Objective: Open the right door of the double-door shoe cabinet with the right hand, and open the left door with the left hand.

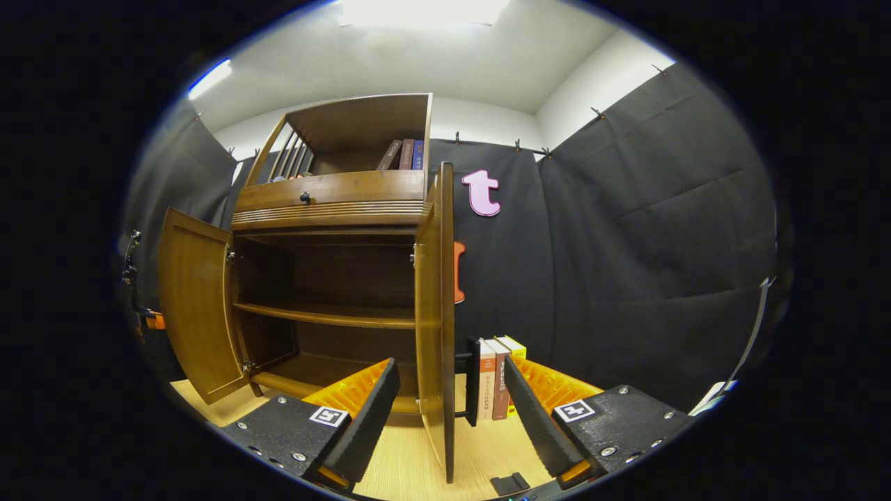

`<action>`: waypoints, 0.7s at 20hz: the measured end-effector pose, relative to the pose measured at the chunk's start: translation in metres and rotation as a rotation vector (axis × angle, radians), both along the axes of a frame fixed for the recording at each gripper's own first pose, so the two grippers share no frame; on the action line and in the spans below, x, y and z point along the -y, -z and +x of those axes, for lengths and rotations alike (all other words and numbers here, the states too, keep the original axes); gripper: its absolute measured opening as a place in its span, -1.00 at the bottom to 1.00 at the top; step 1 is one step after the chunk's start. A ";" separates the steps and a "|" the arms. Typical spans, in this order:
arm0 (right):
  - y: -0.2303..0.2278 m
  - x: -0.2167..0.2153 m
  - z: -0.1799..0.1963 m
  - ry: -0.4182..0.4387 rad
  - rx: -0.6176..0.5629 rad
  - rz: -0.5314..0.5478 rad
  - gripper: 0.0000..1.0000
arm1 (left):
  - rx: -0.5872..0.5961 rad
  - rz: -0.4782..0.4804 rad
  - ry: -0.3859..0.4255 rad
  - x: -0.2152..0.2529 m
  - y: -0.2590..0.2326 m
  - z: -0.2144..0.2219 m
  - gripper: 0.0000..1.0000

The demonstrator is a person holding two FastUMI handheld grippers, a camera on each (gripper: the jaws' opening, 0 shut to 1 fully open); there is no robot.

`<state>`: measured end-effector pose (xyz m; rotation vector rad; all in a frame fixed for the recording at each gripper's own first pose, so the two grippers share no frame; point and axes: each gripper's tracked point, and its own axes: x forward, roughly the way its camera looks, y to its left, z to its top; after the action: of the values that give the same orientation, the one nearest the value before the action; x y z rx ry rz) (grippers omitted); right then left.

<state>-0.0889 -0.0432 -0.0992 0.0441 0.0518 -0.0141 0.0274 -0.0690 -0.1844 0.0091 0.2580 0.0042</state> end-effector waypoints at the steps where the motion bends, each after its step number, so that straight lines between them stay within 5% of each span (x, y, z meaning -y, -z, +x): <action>1: 0.002 -0.011 0.006 -0.003 0.001 0.002 0.90 | 0.000 -0.007 0.008 0.000 0.000 -0.001 -0.85; 12: 0.001 -0.060 0.014 -0.036 -0.011 -0.008 0.84 | 0.015 -0.032 0.086 0.005 0.000 0.000 -0.85; 13: 0.002 -0.063 0.014 -0.038 -0.012 -0.010 0.84 | 0.017 -0.033 0.093 0.006 -0.001 0.000 -0.74; 14: 0.003 -0.066 0.017 -0.041 -0.012 -0.010 0.96 | 0.017 -0.034 0.102 0.006 -0.001 0.000 -0.85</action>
<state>-0.0722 0.0229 -0.1020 0.0325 0.0648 0.0261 0.0275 -0.0754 -0.1835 -0.0115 0.2407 -0.1010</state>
